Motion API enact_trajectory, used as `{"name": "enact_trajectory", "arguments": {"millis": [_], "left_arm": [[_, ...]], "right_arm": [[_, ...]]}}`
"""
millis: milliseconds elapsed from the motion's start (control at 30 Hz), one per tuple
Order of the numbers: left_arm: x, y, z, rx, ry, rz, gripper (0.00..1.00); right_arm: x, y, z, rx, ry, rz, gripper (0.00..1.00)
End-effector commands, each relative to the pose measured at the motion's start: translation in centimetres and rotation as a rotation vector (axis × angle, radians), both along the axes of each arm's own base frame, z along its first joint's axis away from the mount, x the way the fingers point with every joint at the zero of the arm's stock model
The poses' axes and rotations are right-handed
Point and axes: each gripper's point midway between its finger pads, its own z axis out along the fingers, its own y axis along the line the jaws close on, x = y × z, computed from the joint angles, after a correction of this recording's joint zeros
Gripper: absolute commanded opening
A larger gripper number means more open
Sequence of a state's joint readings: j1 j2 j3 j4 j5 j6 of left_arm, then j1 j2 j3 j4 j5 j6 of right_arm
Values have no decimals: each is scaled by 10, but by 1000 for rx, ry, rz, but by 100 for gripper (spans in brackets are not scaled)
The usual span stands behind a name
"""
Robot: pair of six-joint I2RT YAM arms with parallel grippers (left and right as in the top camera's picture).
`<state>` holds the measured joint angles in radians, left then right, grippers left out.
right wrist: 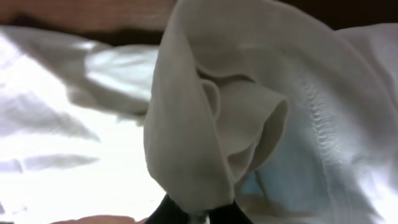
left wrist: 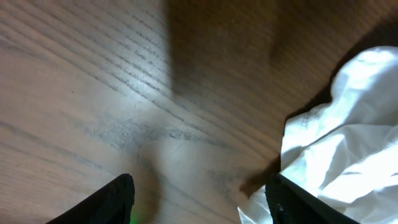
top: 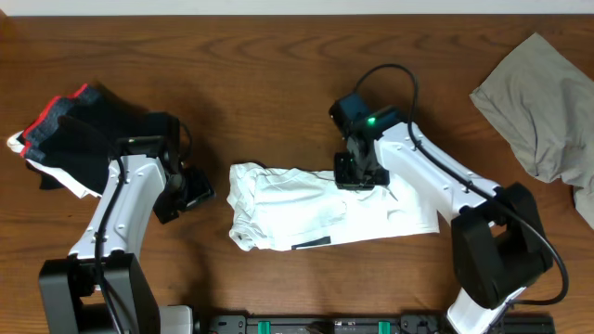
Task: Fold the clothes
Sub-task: 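Carry the strip's right end leftward with the right gripper, folding it over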
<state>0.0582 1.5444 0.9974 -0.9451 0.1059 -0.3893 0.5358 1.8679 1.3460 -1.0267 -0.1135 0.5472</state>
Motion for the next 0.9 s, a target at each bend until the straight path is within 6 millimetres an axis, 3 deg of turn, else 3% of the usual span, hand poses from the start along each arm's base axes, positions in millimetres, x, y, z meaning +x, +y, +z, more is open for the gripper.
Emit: {"name": "enact_trajectory", "arguments": {"millis": [0, 67, 267, 433, 700, 867], "left_arm": [[8, 0, 8, -9, -34, 2, 70], [8, 0, 8, -9, -35, 2, 70], [8, 0, 8, -9, -35, 2, 70], [8, 0, 8, -9, -35, 2, 70], [8, 0, 8, -9, -35, 2, 70], [9, 0, 8, -8, -39, 2, 70]], "right_arm": [[-11, 21, 7, 90, 32, 82, 10], [-16, 26, 8, 118, 46, 147, 17], [-8, 18, 12, 93, 6, 161, 21], [7, 10, 36, 100, -93, 173, 21], [27, -40, 88, 20, -276, 37, 26], [21, -76, 89, -56, -236, -34, 28]]}}
